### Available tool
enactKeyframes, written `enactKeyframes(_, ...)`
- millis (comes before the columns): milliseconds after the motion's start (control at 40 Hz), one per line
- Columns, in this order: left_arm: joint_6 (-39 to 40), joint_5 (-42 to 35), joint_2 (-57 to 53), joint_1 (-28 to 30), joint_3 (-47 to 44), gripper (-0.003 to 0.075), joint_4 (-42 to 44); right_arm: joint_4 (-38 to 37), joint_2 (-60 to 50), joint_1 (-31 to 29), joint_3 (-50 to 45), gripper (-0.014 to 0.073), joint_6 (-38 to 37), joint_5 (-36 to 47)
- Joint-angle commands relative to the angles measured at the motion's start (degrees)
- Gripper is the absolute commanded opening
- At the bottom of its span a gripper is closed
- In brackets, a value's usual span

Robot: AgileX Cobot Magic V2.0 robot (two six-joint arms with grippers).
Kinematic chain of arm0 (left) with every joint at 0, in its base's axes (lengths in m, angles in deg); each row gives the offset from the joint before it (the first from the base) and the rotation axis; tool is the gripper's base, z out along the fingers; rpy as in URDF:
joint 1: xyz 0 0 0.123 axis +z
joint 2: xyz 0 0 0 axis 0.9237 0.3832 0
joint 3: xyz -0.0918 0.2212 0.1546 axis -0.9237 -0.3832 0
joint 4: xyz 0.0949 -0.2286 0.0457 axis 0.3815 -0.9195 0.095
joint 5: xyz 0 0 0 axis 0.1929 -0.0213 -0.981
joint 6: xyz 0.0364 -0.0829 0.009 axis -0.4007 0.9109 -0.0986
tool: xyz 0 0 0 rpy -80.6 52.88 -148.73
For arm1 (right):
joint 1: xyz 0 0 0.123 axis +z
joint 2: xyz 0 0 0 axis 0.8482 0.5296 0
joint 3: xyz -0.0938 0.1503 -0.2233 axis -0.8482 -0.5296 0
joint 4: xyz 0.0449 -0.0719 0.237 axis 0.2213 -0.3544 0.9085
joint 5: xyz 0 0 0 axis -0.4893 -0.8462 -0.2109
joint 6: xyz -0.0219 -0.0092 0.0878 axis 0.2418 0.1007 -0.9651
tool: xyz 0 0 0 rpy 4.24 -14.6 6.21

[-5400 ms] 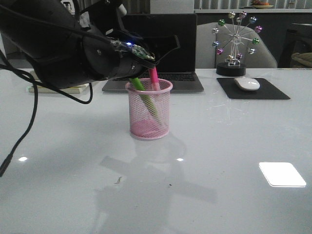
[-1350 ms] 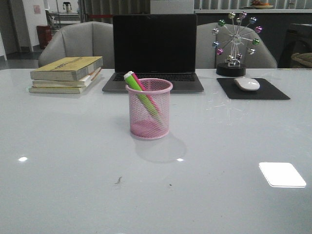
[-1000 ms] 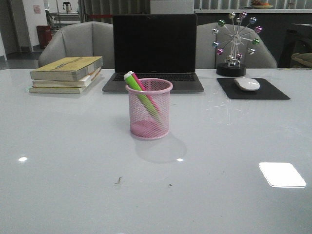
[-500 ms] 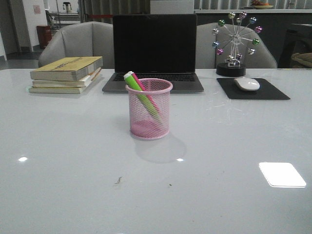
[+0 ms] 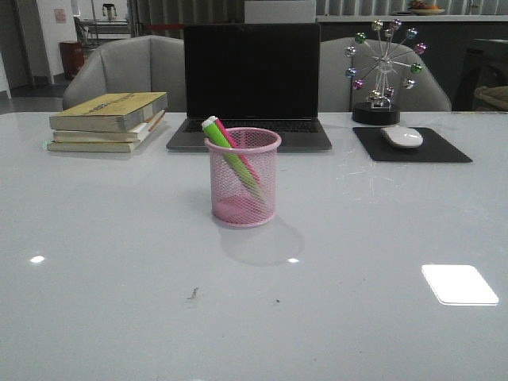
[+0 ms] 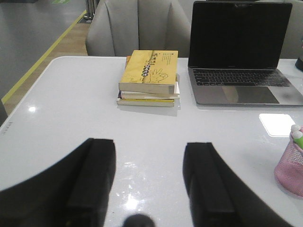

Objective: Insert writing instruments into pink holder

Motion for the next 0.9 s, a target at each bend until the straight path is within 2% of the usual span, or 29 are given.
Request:
enactKeyframes(0, 0.0, -4.1, 0.1, 0.1, 1.6, 0.0393, -0.9, -0.7, -0.8, 0.0, -0.1, 0.002, -0.3, 3.8)
enactKeyframes(875, 0.0, -4.4, 0.2, 0.1, 1.6, 0.0388, -0.5, -0.6, -0.8, 0.0, -0.1, 0.002, -0.3, 2.4)
